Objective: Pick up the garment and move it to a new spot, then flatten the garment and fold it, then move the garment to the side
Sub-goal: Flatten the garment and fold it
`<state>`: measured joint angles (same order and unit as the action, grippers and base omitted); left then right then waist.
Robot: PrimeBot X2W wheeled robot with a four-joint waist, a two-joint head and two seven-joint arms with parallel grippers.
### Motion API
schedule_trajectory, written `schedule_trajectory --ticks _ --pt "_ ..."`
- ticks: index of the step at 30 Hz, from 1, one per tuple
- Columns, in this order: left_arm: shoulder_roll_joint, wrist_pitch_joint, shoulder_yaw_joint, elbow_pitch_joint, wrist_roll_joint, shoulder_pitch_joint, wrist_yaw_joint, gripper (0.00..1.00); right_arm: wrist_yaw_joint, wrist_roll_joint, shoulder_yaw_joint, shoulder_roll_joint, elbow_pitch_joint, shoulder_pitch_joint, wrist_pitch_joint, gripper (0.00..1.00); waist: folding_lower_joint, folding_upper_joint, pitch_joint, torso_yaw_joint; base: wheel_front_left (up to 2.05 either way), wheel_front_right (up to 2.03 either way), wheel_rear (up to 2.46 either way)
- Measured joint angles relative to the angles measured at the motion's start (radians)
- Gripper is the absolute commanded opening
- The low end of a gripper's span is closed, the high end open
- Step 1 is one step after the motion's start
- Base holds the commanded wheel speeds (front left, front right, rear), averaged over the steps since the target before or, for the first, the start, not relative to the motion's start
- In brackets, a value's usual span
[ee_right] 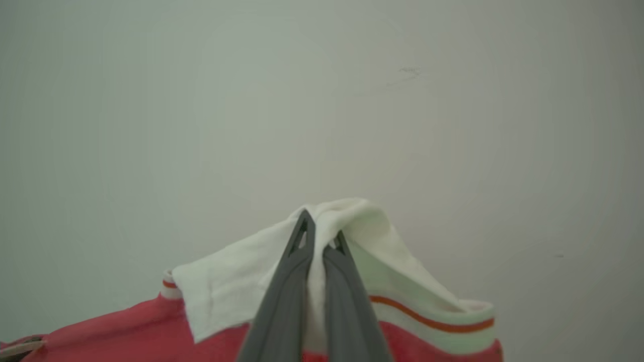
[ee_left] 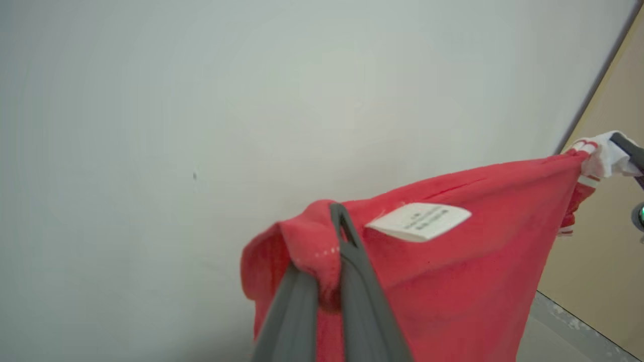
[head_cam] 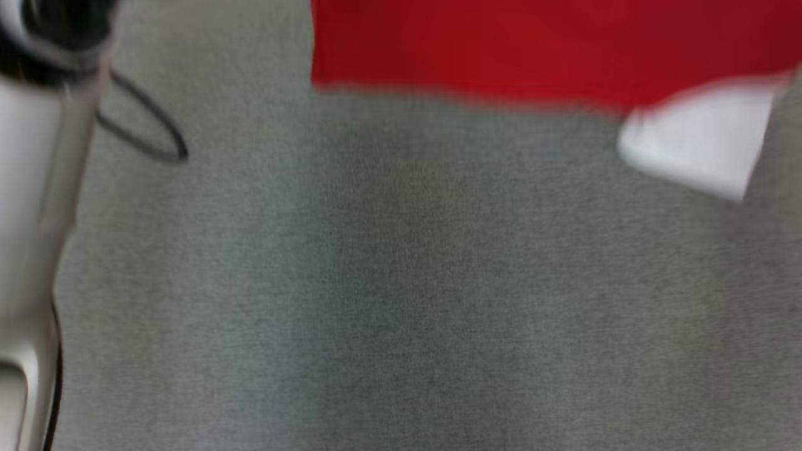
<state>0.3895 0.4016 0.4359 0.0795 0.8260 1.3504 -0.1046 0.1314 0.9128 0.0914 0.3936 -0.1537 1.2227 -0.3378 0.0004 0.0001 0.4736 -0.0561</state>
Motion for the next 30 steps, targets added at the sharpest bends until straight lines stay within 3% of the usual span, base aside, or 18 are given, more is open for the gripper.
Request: schedule_trajectory --ticks 6,10,12,16,19,27,30 --pt "-0.088 -0.246 0.012 0.283 -0.144 0.267 0.032 0.0 0.0 -0.199 0.014 -0.109 -0.165 0.309 0.03 0.0 0.0001 0.0 0.151 0.01 0.0 0.0 0.0" --pt "-0.138 -0.427 0.006 0.431 -0.18 0.315 0.063 0.0 0.0 -0.257 0.031 -0.161 -0.225 0.348 0.108 0.0 0.0001 0.0 0.224 0.017 0.0 0.0 0.0" --pt "-0.166 -0.498 0.016 0.487 -0.176 0.298 0.102 0.0 0.0 -0.256 0.026 -0.178 -0.239 0.327 0.131 0.0 0.0001 -0.0001 0.247 0.019 0.0 0.0 0.0" --pt "-0.2 -0.602 0.059 0.571 -0.171 0.164 0.178 0.0 0.0 -0.203 -0.015 -0.159 -0.218 0.142 0.162 0.0 0.0 -0.0001 0.238 0.027 0.0 0.0 0.0" --pt "-0.207 -0.633 0.091 0.588 -0.157 0.04 0.211 0.0 0.0 -0.135 -0.048 -0.12 -0.14 -0.046 0.178 0.0 -0.0002 -0.0001 0.207 0.03 0.0 0.0 0.0" --pt "-0.146 -0.658 0.141 0.476 -0.119 -0.364 0.228 0.0 0.0 -0.024 -0.077 -0.019 0.047 -0.635 0.191 0.0 -0.0003 -0.0001 0.072 0.031 0.0 0.0 0.0" --pt "-0.122 -0.658 0.151 0.399 -0.107 -0.505 0.21 0.0 0.0 -0.014 -0.063 -0.004 0.088 -0.811 0.192 0.0 -0.0005 -0.0001 0.01 0.031 0.0 0.0 0.0"
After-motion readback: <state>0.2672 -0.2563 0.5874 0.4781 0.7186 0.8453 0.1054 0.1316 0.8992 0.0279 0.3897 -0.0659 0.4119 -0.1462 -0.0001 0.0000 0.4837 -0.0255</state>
